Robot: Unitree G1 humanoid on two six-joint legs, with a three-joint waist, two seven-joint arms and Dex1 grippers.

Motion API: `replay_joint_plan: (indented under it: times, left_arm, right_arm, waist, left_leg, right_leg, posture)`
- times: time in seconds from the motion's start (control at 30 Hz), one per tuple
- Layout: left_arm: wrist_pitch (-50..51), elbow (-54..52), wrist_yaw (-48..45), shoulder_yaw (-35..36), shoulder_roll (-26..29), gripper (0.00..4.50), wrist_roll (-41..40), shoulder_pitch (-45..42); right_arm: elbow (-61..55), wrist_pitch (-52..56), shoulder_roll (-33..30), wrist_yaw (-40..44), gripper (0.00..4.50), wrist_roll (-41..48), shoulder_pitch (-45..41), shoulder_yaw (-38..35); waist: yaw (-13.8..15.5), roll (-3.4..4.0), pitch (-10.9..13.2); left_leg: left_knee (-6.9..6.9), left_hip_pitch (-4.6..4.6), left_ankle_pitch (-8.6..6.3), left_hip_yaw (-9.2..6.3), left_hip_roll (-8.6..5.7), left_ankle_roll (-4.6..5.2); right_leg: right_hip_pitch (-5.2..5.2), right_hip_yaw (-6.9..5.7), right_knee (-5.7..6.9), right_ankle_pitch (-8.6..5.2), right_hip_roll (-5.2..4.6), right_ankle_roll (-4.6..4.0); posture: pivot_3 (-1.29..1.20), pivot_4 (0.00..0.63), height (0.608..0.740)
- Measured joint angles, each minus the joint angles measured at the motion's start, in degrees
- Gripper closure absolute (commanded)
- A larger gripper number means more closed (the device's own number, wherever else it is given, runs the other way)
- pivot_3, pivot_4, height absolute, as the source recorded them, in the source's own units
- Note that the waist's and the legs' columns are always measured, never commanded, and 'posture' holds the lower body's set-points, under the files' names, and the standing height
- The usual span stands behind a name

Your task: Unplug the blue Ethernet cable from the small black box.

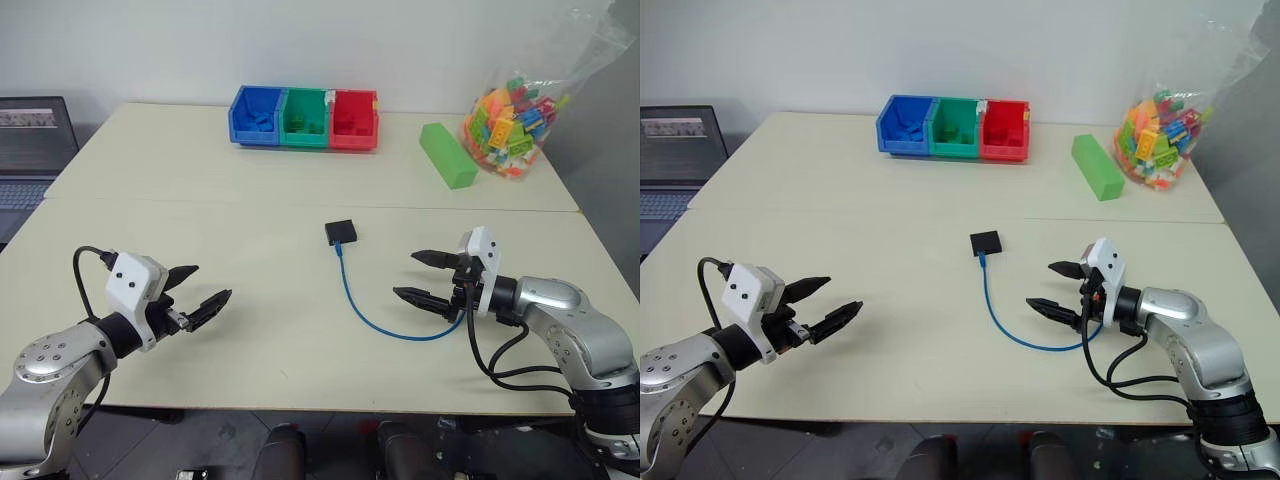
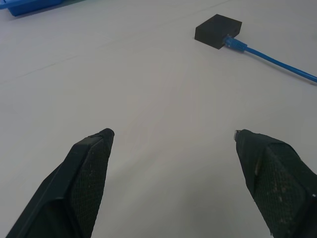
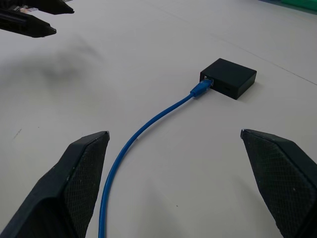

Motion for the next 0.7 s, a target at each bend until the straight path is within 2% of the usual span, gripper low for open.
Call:
replay_joint_plan:
  times: [0.53,0.7]
  left_arm:
    - [-0.36,-0.04,-0.82,-0.05,-0.01,0.35,0.22,-0.17]
    - [-1.29,0.12,-1.51,-1.27,-0.01,0.35,0.55,-1.0]
  right_arm:
    - [-0.21,-0.72,-0.13,-0.26,0.0,-0.23,2.09,0.0]
    - [-0.69,-0.88,1.7,-1.83,0.0,-0.76,2.0,0.75]
  waist:
    - [0.0,0.0,0.0]
    - [-0.01,0.0,0.0]
  left_leg:
    - [0.0,0.0,0.0,0.0,0.0,0.0]
    - [0.0,0.01,0.0,-0.02,0.01,0.0]
  right_leg:
    - [0.0,0.01,0.0,0.0,0.0,0.0]
    - [0.0,0.01,0.02,0.0,0.01,0.0]
  posture:
    - [0.0,0.15,0.74]
    - [0.0,0.15,0.74]
